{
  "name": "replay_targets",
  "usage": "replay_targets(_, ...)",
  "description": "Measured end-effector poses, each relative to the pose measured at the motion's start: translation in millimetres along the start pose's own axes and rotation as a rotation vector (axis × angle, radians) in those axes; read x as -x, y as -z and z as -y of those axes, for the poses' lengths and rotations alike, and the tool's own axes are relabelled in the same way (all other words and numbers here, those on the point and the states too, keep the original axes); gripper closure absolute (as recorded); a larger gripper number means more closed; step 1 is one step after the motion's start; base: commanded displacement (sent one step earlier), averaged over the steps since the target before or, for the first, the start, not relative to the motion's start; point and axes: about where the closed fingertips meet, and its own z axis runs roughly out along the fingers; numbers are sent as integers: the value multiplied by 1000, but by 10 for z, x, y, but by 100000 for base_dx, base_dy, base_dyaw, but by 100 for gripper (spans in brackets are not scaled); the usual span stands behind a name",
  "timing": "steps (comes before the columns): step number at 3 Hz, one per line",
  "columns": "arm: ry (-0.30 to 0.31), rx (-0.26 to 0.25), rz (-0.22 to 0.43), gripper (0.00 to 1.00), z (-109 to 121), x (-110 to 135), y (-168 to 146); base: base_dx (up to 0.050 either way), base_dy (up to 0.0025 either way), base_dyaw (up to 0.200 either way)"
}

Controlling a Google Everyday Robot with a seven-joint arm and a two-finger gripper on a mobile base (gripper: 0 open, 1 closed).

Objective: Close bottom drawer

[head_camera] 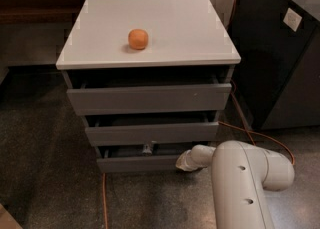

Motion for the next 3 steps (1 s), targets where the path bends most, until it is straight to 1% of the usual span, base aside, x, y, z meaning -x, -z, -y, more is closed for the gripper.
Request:
replay_targets(1, -17, -36, 12, 100, 242, -9, -82, 0, 0, 0)
replay_targets(2, -8, 8, 21, 100, 89, -7, -58, 0, 0, 0)
replay_targets(3, -8, 9, 21, 100, 85, -7, -58, 0, 0, 0)
